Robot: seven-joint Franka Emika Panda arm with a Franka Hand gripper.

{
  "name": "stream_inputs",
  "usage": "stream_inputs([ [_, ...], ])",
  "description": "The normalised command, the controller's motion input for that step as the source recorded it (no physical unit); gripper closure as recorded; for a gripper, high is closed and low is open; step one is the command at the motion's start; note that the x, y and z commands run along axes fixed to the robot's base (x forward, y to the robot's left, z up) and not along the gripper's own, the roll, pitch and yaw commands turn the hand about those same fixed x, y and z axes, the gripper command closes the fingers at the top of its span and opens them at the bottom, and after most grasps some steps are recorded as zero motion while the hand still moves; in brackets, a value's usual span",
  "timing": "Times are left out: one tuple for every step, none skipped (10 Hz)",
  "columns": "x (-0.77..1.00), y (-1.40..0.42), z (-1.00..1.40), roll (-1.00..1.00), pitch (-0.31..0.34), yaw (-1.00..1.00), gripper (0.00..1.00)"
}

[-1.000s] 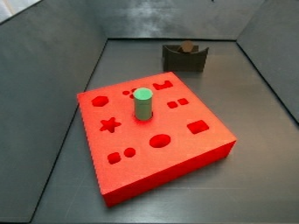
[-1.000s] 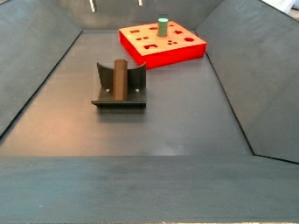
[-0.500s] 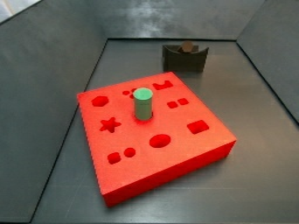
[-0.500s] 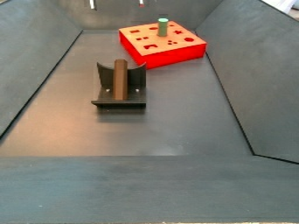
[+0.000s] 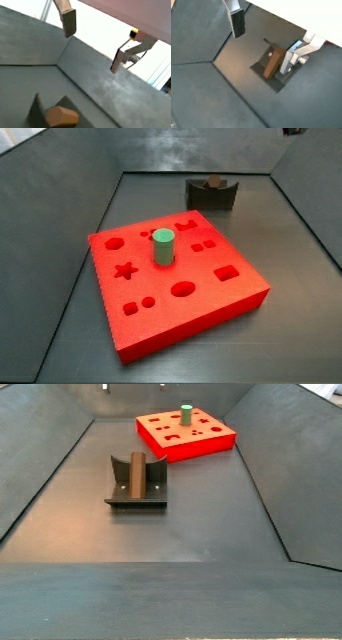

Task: Pick up the hexagon object. Move up. Place the hexagon object on the fixture. Regrasp the hexagon object. Move to above the board. Insert the hexagon object.
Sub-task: Regrasp the hexagon object.

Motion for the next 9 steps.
stream_inputs([
  [0.09, -0.04, -0.01, 0.78, 0.145, 0.12, 0.00],
  [0.09, -0.04, -0.02, 0.53, 0.131, 0.14, 0.00],
  [0.09, -0.04, -0.01, 0.35, 0.117, 0.15, 0.00],
  [0.08, -0.02, 0.00, 0.24, 0.090, 0.16, 0.00],
  [0.03, 0.08, -1.00, 0.19, -0.014, 0.24, 0.00],
  [0.04, 0.07, -1.00, 0.17, -0.046, 0.23, 0.00],
  [0.05, 0.07, -1.00, 0.15, -0.087, 0.19, 0.00],
  [0.06, 0.06, -1.00, 0.12, -0.118, 0.15, 0.00],
  [0.06, 0.06, -1.00, 0.10, -0.144, 0.11, 0.00],
])
